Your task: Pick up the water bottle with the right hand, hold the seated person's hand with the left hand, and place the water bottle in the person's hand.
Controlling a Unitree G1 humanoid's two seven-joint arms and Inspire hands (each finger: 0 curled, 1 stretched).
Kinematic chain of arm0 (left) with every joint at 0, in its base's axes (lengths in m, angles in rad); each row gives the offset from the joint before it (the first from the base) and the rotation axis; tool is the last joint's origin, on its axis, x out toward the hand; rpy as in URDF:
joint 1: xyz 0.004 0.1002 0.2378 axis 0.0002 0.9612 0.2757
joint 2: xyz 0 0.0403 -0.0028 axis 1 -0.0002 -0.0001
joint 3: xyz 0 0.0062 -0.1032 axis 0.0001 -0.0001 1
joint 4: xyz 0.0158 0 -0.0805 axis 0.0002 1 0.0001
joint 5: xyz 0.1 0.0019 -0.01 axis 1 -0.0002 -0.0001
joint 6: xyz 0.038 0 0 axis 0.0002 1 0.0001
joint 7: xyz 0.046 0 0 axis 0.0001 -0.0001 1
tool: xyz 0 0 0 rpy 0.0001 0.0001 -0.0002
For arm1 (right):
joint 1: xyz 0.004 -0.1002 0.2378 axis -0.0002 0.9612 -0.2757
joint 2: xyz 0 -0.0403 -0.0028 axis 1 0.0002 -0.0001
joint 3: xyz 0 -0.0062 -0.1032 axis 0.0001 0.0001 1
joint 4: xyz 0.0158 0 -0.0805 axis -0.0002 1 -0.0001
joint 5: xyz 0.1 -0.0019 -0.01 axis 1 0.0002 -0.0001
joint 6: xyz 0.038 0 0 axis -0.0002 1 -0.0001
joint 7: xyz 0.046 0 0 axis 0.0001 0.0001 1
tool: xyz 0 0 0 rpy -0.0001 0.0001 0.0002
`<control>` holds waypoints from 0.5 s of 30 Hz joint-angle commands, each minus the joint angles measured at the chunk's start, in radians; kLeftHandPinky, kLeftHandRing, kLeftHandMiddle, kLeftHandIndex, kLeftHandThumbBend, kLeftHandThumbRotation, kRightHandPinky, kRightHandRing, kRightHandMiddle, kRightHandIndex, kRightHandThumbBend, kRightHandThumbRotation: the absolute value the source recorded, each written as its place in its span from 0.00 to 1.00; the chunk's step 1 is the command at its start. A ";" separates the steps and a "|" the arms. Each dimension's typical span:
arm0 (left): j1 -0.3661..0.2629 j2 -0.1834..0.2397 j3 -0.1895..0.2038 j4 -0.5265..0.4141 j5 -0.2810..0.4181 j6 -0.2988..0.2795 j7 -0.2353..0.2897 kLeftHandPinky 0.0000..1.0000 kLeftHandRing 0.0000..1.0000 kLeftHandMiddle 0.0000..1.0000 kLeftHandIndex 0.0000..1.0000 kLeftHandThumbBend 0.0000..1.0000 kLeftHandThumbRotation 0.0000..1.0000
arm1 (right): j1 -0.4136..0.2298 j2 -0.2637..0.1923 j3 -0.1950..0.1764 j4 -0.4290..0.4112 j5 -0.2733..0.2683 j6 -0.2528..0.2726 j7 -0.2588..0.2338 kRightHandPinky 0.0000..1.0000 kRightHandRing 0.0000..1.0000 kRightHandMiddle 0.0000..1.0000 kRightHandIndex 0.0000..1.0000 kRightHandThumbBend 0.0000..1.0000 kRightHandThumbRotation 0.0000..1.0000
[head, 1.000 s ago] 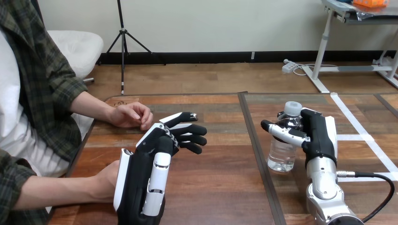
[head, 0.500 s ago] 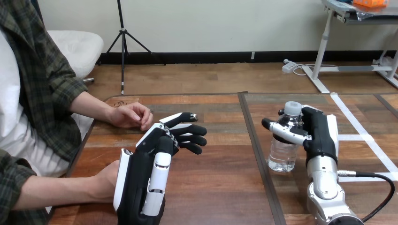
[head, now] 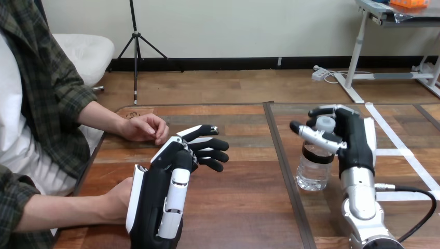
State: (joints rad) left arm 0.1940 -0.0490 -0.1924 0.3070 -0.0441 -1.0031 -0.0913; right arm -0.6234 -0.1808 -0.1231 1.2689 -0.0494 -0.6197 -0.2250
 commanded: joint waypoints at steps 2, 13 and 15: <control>-0.042 -0.034 -0.010 -0.028 -0.006 0.001 -0.003 0.47 0.56 0.61 0.68 0.31 0.92 | -0.054 -0.002 -0.027 -0.043 0.027 -0.048 0.028 0.41 0.44 0.47 0.46 0.78 0.00; -0.043 -0.038 -0.009 -0.025 0.000 -0.003 0.000 0.48 0.56 0.61 0.68 0.30 0.92 | -0.054 -0.004 -0.033 -0.049 0.029 -0.054 0.038 0.41 0.43 0.47 0.45 0.79 0.00; -0.042 -0.038 -0.010 -0.025 0.001 -0.003 0.001 0.48 0.56 0.61 0.68 0.30 0.92 | -0.054 -0.005 -0.033 -0.049 0.027 -0.056 0.036 0.41 0.43 0.46 0.45 0.79 0.00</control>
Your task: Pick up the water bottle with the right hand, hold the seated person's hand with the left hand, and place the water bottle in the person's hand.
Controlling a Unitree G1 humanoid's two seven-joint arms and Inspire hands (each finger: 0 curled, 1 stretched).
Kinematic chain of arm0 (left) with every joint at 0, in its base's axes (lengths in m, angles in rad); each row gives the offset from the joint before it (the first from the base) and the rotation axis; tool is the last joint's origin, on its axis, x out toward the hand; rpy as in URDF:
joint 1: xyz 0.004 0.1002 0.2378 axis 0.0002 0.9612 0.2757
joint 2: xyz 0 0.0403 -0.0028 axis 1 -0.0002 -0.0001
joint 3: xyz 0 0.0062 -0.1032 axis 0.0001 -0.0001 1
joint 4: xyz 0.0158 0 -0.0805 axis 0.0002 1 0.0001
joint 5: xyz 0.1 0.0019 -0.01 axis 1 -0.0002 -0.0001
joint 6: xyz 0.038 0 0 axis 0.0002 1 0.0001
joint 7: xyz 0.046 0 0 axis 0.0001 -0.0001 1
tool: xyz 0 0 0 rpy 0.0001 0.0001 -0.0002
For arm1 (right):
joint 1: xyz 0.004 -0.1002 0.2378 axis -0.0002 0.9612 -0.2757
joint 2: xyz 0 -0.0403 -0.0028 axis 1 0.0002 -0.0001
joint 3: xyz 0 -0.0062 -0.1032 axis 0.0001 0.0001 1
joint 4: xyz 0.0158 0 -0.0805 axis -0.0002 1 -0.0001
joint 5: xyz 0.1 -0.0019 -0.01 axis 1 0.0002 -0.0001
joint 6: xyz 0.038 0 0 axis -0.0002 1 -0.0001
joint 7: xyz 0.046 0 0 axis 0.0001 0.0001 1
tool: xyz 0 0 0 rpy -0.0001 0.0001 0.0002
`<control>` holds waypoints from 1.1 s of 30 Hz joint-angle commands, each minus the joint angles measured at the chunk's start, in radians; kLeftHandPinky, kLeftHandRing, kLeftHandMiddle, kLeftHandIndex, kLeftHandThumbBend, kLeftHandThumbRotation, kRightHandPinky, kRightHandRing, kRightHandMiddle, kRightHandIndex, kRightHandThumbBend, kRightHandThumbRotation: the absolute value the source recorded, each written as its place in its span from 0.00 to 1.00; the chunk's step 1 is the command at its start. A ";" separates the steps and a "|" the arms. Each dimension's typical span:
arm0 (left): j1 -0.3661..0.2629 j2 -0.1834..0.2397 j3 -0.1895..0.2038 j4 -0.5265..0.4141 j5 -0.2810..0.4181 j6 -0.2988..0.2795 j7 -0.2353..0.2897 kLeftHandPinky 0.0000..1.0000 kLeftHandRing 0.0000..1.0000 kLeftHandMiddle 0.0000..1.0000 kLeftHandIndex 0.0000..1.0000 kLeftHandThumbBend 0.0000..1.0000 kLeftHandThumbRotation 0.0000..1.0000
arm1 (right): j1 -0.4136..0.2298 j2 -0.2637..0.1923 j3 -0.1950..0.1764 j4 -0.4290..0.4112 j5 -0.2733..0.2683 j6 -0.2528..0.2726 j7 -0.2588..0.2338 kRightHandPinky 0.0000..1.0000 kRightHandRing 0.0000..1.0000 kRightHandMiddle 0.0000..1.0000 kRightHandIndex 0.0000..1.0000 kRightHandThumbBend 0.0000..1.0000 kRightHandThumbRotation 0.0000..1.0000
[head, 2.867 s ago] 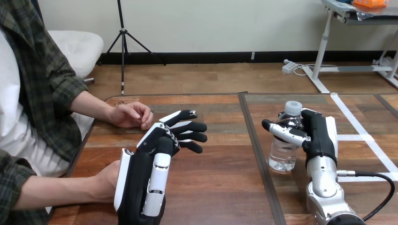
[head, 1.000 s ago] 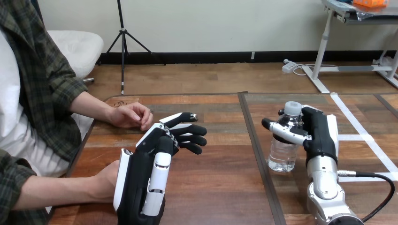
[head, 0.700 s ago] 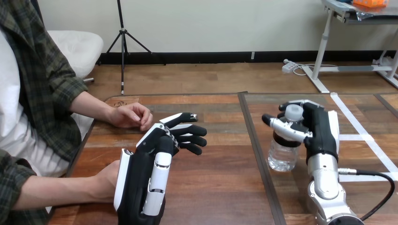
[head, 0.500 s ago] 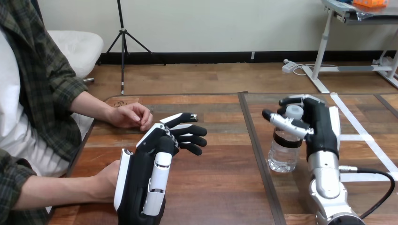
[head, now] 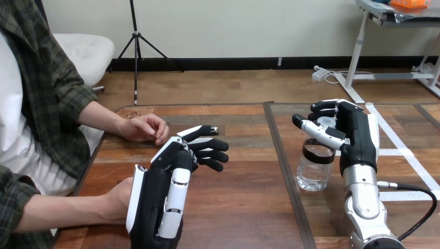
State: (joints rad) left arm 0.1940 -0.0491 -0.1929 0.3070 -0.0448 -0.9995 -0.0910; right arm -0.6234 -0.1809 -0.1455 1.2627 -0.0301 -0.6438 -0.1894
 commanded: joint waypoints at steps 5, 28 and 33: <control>-0.039 -0.041 -0.011 -0.029 0.004 -0.005 0.003 0.48 0.56 0.61 0.68 0.30 0.92 | -0.054 -0.006 -0.013 -0.045 0.006 -0.027 0.000 0.42 0.43 0.46 0.45 0.79 0.00; -0.032 -0.040 -0.018 -0.027 0.007 -0.006 0.007 0.48 0.56 0.61 0.68 0.31 0.93 | -0.044 -0.040 0.044 -0.049 -0.073 0.082 0.024 0.48 0.54 0.60 0.63 0.79 0.00; -0.031 -0.040 -0.018 -0.030 0.013 -0.004 0.012 0.48 0.57 0.62 0.69 0.31 0.93 | -0.037 -0.051 0.063 -0.052 -0.094 0.093 0.041 0.61 0.66 0.71 0.72 0.82 0.00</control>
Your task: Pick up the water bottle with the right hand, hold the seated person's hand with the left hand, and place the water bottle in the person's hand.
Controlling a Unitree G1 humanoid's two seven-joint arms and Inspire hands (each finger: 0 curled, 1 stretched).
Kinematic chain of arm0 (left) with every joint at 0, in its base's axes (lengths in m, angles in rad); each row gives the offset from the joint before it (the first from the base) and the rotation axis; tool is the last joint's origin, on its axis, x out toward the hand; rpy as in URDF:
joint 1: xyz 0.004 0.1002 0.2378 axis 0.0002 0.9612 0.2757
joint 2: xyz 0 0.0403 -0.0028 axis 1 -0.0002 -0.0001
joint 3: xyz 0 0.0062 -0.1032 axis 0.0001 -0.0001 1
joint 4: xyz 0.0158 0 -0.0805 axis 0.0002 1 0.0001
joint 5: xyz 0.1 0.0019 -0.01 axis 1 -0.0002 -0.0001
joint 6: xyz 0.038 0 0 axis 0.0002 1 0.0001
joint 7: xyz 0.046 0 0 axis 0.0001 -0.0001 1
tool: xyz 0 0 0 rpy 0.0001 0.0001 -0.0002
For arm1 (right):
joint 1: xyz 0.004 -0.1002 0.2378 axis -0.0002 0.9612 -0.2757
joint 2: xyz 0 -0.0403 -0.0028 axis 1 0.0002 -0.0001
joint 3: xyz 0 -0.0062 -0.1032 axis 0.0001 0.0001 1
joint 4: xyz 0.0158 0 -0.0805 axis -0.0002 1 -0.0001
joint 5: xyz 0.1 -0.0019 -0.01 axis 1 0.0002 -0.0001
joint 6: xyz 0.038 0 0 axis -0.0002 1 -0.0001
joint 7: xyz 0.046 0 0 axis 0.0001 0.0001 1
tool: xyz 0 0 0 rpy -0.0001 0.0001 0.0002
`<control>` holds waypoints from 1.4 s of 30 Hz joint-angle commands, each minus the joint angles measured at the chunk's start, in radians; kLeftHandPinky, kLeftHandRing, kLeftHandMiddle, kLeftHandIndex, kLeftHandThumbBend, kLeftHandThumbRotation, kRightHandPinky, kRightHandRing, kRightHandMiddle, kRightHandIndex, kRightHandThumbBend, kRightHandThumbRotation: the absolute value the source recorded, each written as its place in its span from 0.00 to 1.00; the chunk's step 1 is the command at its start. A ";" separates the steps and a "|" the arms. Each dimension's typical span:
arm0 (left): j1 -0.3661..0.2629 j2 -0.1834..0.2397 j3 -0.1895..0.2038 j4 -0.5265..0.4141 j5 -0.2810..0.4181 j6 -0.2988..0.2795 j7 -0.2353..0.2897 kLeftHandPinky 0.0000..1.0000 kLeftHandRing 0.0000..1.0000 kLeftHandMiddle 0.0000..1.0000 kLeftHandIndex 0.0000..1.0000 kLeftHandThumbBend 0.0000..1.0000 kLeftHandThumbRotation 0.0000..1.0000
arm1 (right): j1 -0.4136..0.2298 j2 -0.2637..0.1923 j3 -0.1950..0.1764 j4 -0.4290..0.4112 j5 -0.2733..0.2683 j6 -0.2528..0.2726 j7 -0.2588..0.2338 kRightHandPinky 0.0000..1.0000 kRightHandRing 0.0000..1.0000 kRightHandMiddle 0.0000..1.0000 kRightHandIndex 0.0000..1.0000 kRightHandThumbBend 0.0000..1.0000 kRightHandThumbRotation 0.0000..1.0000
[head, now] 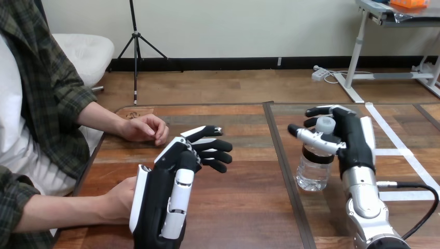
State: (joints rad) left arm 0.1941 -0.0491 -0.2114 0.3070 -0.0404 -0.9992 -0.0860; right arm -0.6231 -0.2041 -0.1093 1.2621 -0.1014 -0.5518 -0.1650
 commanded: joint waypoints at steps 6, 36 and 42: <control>-0.028 -0.040 0.001 -0.035 0.019 -0.001 0.016 0.48 0.57 0.62 0.69 0.31 0.93 | -0.026 -0.032 0.031 -0.046 -0.028 0.006 0.029 0.72 0.76 0.79 0.79 0.85 0.00; -0.039 -0.030 0.002 -0.022 0.022 -0.014 0.015 0.50 0.60 0.63 0.70 0.31 0.95 | 0.010 -0.090 0.091 -0.026 -0.097 0.104 0.112 0.93 0.94 0.95 0.95 0.83 0.05; -0.041 -0.028 0.003 -0.020 0.027 -0.016 0.016 0.51 0.60 0.63 0.70 0.32 0.95 | 0.018 -0.107 0.104 -0.035 -0.114 0.118 0.124 0.90 0.94 0.95 0.94 0.84 0.06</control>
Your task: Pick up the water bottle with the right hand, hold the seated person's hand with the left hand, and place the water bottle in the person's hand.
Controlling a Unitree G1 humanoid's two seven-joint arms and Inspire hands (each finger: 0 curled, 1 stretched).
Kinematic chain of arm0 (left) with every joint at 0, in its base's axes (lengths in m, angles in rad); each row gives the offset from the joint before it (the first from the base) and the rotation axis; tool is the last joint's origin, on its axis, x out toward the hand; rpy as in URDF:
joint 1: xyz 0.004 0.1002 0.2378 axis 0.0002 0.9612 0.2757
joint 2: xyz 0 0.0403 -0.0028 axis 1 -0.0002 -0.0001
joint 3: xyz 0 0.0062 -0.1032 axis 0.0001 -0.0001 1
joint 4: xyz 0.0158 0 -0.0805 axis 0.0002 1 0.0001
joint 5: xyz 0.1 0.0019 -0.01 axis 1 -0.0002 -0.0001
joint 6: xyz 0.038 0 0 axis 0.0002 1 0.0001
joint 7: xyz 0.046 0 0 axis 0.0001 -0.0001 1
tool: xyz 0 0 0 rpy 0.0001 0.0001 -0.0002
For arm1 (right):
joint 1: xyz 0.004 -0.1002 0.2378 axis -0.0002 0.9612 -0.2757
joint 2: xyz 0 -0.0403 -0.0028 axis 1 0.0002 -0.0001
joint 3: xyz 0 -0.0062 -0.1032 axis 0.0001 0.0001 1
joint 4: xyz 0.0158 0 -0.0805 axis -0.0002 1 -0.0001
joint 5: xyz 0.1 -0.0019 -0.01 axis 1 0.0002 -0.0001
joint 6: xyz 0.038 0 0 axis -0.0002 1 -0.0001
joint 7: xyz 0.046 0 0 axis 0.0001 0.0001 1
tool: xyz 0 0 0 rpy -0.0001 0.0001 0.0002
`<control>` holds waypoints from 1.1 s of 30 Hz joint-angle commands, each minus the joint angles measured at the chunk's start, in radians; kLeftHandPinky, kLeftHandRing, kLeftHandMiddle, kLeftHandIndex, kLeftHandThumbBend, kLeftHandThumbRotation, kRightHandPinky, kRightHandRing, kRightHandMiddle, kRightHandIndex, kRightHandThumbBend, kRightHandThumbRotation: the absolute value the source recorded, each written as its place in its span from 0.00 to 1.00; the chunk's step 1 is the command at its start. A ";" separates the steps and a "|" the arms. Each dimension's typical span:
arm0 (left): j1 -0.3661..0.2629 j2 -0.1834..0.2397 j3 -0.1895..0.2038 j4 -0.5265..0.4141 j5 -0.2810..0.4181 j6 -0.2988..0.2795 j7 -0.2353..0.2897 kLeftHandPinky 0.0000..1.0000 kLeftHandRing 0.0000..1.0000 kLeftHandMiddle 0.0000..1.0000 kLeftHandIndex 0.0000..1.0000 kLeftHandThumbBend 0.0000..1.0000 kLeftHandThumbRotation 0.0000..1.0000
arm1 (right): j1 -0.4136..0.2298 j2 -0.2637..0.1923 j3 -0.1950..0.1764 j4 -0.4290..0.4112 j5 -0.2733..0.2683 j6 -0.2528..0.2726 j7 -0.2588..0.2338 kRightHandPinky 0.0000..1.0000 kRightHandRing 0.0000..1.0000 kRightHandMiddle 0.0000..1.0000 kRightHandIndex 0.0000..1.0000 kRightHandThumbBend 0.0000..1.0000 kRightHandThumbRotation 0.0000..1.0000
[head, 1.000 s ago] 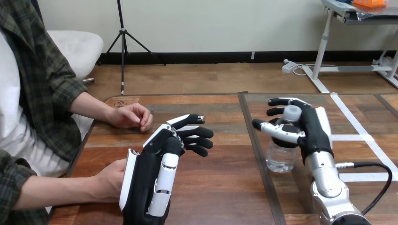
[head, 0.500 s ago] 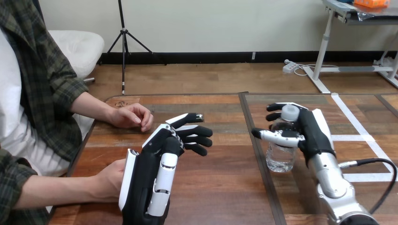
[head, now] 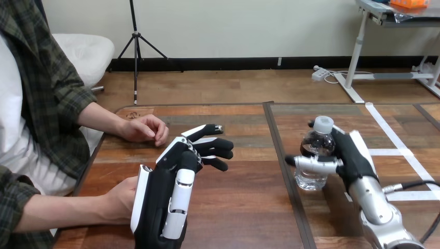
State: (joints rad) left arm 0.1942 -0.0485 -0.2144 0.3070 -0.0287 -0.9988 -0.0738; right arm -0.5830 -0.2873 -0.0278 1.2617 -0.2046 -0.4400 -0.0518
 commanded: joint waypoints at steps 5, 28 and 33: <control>-0.037 -0.028 0.003 -0.028 0.016 -0.006 0.005 0.52 0.60 0.63 0.70 0.33 0.95 | -0.016 -0.039 0.022 -0.042 -0.009 0.014 0.038 0.88 0.93 0.95 0.94 0.84 0.06; -0.049 -0.027 0.004 -0.017 0.026 -0.011 0.006 0.52 0.60 0.63 0.71 0.35 0.96 | 0.015 -0.079 0.028 -0.133 -0.017 0.055 0.027 0.75 0.82 0.85 0.84 0.81 0.00; -0.050 -0.027 0.004 -0.018 0.030 -0.008 0.008 0.51 0.60 0.63 0.71 0.36 0.96 | 0.025 -0.076 0.022 -0.153 -0.008 0.048 0.026 0.75 0.80 0.82 0.82 0.79 0.00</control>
State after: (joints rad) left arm 0.1940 -0.0483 -0.2142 0.3069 -0.0054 -0.9986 -0.0682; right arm -0.5345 -0.3424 -0.0043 1.1766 -0.2181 -0.3884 -0.0083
